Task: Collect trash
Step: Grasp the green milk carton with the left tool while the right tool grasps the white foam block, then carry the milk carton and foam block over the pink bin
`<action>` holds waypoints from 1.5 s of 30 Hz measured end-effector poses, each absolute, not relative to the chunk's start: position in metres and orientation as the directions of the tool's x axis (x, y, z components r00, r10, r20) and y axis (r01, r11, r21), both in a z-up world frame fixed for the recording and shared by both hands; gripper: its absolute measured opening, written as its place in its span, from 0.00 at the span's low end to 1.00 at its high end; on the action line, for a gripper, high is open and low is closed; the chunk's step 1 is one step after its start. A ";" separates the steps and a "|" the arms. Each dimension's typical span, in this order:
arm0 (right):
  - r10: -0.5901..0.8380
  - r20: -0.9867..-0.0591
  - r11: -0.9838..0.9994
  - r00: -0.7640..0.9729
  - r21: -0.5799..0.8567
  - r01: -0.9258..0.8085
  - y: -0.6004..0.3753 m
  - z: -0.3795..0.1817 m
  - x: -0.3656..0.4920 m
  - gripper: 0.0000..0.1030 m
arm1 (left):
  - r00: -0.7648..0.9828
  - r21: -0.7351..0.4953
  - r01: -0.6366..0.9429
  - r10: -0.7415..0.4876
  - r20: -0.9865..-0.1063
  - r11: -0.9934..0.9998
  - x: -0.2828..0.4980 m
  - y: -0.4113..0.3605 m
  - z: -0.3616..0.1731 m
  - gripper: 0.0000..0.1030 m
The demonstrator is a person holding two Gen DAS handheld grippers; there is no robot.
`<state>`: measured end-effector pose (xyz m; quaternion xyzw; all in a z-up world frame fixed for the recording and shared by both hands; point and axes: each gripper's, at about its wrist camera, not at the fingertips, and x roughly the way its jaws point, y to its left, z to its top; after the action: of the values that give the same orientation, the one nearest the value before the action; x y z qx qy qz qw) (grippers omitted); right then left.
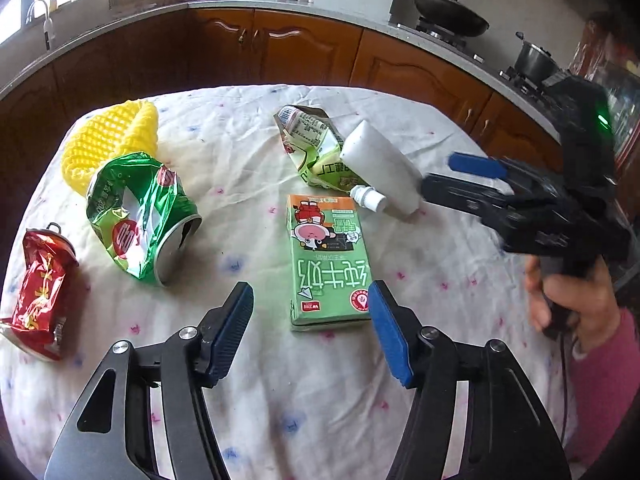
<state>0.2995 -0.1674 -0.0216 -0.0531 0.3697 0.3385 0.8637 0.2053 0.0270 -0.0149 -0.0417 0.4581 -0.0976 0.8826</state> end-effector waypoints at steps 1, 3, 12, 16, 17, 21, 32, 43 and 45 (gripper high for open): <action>0.543 -0.682 0.761 0.491 0.153 -0.630 -0.164 -0.024 0.303 0.87 | 0.556 -0.168 0.138 -0.217 -0.803 0.976 0.206 0.026 -0.016 0.59; 0.538 -0.701 0.754 0.469 0.151 -0.639 -0.158 -0.031 0.314 0.87 | 0.552 -0.177 0.144 -0.227 -0.802 0.974 0.207 0.022 -0.016 0.61; 0.529 -0.732 0.759 0.430 0.181 -0.625 -0.156 -0.049 0.322 0.54 | 0.557 -0.156 0.124 -0.199 -0.807 0.980 0.218 0.007 -0.024 0.46; 0.530 -0.712 0.770 0.461 0.177 -0.613 -0.163 -0.042 0.305 0.52 | 0.565 -0.186 0.121 -0.222 -0.795 0.975 0.212 0.010 -0.023 0.46; 0.531 -0.705 0.777 0.470 0.184 -0.602 -0.168 -0.039 0.299 0.52 | 0.566 -0.204 0.120 -0.236 -0.790 0.972 0.210 0.012 -0.022 0.46; 0.532 -0.681 0.816 0.503 0.254 -0.520 -0.197 -0.027 0.281 0.52 | 0.578 -0.260 0.125 -0.283 -0.766 0.958 0.203 0.014 -0.013 0.46; 0.421 -0.674 0.907 0.606 0.314 -0.281 -0.283 -0.014 0.212 0.52 | 0.592 -0.317 0.254 -0.406 -0.696 0.914 0.182 -0.035 0.017 0.46; 0.334 -0.658 0.934 0.675 0.328 -0.142 -0.343 -0.004 0.163 0.53 | 0.558 -0.323 0.366 -0.483 -0.675 0.873 0.170 -0.091 0.031 0.46; 0.323 -0.651 0.935 0.687 0.333 -0.124 -0.353 -0.002 0.157 0.53 | 0.548 -0.323 0.381 -0.493 -0.676 0.866 0.169 -0.102 0.033 0.46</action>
<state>0.1568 -0.3529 -0.0019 0.1325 0.3761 0.1231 0.9087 0.1686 -0.1017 0.0325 -0.0691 0.4048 -0.2493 0.8771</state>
